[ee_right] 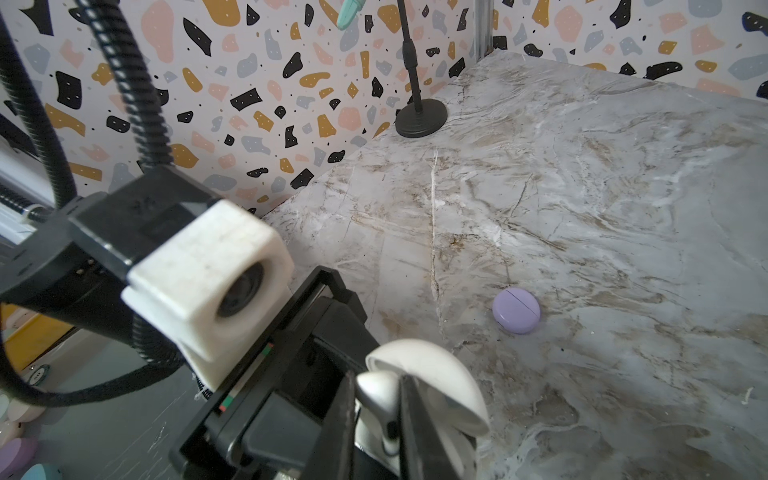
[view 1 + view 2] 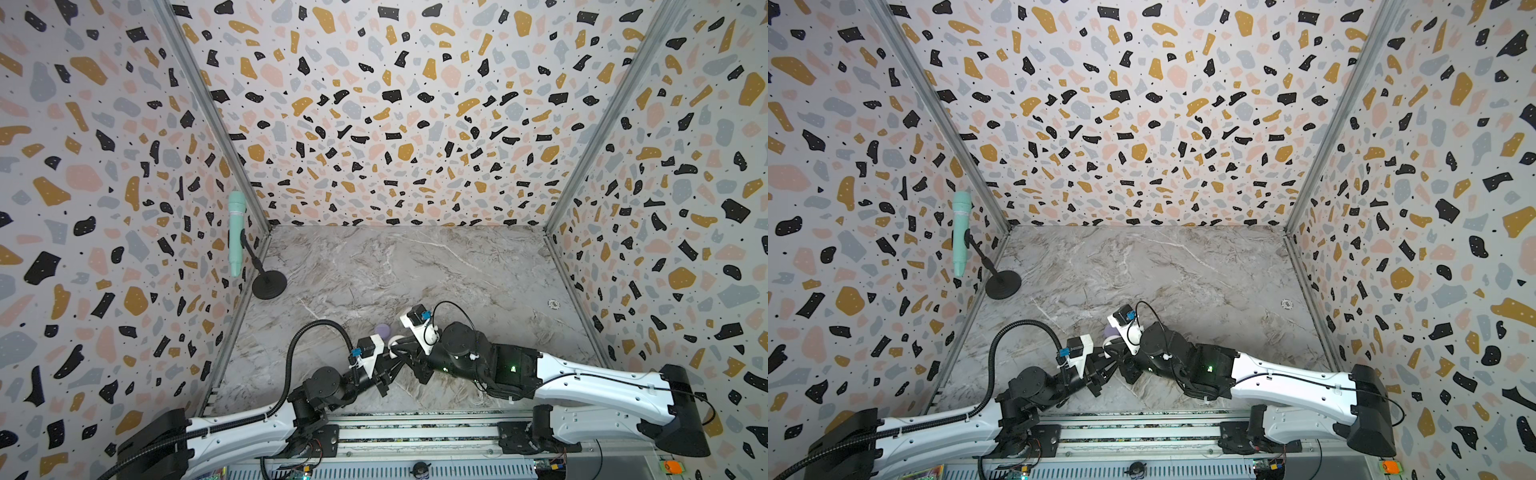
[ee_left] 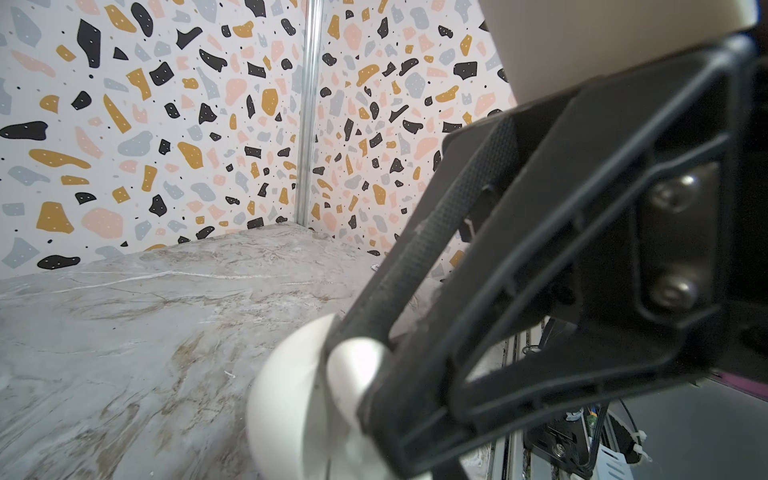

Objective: Insert the wireless bluetooth earbuds into the charging case
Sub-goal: 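Lower the earbud with the right gripper into the open white case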

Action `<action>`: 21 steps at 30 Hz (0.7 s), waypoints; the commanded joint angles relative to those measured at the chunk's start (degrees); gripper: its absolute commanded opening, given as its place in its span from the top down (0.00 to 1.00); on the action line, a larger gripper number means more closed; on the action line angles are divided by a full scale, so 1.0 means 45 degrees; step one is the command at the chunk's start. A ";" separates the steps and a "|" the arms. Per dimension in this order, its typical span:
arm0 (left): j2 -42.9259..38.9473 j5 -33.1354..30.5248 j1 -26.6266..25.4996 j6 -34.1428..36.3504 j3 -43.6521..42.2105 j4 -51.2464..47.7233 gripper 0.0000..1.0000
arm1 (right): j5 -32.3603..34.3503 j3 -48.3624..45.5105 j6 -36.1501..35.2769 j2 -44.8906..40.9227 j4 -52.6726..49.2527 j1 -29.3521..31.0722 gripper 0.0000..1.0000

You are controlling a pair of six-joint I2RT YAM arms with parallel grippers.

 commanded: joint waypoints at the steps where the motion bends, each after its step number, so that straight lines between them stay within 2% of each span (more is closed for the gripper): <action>1: -0.0135 -0.0013 -0.0043 0.0090 0.0067 0.0921 1.00 | 0.0163 -0.0096 0.0017 -0.0372 -0.0085 0.0071 0.84; 9: -0.0142 -0.0016 -0.0046 0.0124 0.0111 0.0899 1.00 | 0.0160 -0.0156 0.0041 -0.0413 -0.0082 0.0090 0.82; 21: -0.0099 -0.0040 -0.0046 0.0166 0.0103 0.0933 1.00 | 0.0259 -0.0117 -0.0055 -0.0463 -0.0099 0.0123 0.74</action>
